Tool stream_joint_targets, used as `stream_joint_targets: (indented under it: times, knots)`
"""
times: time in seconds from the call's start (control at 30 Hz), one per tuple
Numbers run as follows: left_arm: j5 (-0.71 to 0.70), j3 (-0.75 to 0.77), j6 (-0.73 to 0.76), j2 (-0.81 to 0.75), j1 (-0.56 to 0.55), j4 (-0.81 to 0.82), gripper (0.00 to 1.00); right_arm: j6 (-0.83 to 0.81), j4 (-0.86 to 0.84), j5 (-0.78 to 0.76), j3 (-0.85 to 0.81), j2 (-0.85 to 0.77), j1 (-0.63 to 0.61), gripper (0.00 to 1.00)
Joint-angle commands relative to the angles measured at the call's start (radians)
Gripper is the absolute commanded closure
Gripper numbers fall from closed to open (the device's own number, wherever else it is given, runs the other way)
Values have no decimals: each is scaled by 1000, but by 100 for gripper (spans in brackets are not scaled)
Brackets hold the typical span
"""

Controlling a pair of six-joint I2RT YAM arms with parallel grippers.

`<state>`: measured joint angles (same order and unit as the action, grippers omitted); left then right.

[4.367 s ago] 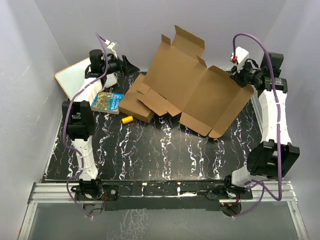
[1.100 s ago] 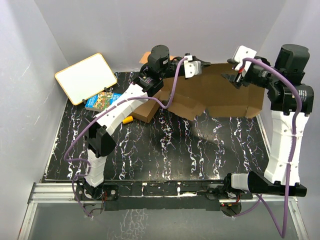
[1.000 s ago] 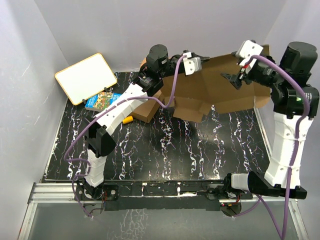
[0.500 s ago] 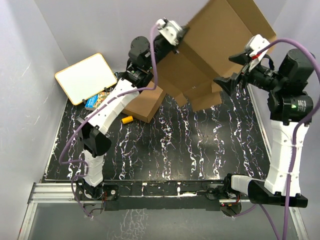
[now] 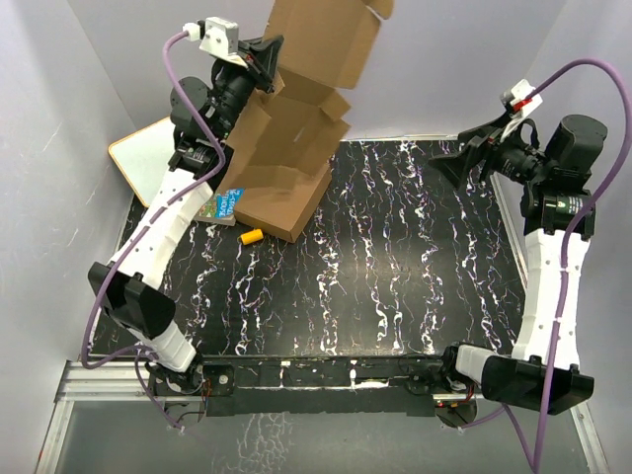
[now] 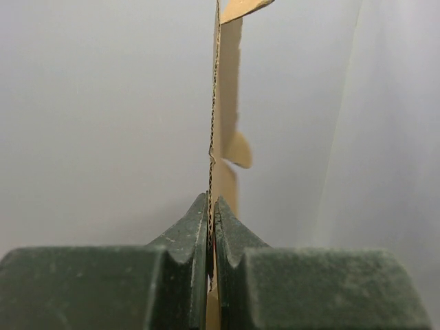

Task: Fold the paper box

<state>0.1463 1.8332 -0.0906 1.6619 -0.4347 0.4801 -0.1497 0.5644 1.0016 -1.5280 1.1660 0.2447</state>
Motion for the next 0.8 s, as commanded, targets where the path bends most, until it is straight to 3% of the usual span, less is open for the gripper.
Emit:
stream_joint_targets:
  times: [0.0, 0.17, 0.43, 0.77]
  knots:
    - [41, -50, -103, -101, 25, 103, 100, 235, -316, 108, 59, 34, 45, 1]
    - [97, -110, -160, -173, 52, 119, 100, 492, -679, 224, 109, 122, 45, 1]
    - [171, -175, -211, -250, 69, 130, 100, 636, -1018, 271, 90, 218, 45, 1]
    - [340, -206, -454, -262, 150, 263, 100, 918, -1257, 284, -81, 348, 45, 1]
